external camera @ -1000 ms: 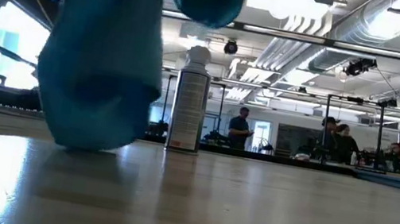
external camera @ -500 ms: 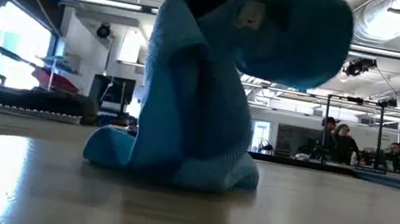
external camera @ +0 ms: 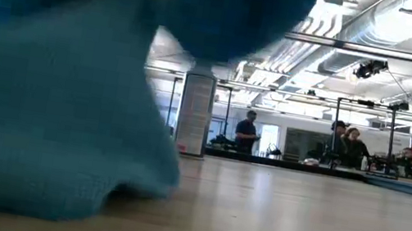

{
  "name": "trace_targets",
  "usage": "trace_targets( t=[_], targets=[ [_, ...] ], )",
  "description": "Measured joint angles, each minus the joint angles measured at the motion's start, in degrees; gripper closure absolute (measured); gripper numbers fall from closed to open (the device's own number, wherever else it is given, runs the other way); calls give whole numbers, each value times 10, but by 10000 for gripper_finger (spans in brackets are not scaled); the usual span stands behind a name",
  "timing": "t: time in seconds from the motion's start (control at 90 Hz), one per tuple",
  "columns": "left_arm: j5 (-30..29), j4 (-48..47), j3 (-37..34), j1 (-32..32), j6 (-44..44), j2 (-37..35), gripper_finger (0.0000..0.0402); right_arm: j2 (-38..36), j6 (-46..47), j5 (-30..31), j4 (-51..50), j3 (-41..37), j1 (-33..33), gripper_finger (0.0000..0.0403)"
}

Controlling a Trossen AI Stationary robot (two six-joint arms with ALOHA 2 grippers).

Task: Apply microfiber cloth
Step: Wipe the cellphone with the microfiber towel

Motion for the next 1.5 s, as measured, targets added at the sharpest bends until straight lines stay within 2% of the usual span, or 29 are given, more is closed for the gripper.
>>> trace_targets(
  t=[0.156,0.322,0.444,0.6,0.656,1.011,1.211,1.333,1.5],
  targets=[
    [73,91,0,21,61,0,390,3,-4,-29,41,0,-17,207],
    [125,104,0,50,57,1,390,11,-44,-31,125,0,-23,216],
    [155,104,1,65,54,0,390,11,-45,-28,132,0,-26,263],
    [167,104,9,68,61,0,385,11,-43,-31,133,0,-25,372],
    [171,103,9,68,69,1,382,11,-42,-31,133,0,-25,390],
    [181,75,10,66,53,0,354,12,-55,-30,139,0,-26,401],
    [195,72,10,66,60,0,314,12,-57,-31,144,0,-26,402],
    [178,66,10,66,59,0,284,12,-57,-31,144,0,-26,402],
    [170,12,10,66,56,1,269,12,-57,-32,144,0,-26,402]
  ],
)
